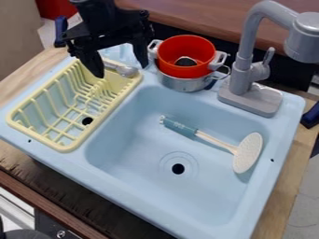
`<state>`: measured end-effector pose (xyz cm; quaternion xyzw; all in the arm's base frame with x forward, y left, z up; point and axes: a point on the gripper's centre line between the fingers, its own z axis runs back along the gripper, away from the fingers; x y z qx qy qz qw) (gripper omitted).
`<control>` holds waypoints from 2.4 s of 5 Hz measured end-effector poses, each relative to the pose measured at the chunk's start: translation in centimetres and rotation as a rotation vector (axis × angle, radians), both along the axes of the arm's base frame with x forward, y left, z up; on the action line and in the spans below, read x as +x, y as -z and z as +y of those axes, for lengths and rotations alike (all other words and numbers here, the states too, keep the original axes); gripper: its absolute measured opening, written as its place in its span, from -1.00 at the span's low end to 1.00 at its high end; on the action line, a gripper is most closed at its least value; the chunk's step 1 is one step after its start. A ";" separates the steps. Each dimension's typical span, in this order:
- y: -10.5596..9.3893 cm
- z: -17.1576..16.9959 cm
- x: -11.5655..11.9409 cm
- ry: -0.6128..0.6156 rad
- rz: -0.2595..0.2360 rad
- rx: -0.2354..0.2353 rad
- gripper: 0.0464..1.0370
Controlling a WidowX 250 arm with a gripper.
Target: Moving the spoon to the yellow basket.
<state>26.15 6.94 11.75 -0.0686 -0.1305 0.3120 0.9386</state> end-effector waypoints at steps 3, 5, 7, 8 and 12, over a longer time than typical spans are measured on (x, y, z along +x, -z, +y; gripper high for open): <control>2.5 -2.0 -1.7 -0.218 0.041 -0.119 0.93; 3.5 -5.0 -0.7 -0.426 0.000 -0.107 0.92; 5.8 -8.4 -0.5 -0.373 0.044 -0.057 0.92; 7.2 -9.9 -0.4 -0.314 0.060 -0.016 0.92; 7.5 -14.2 3.1 -0.194 0.011 -0.130 0.93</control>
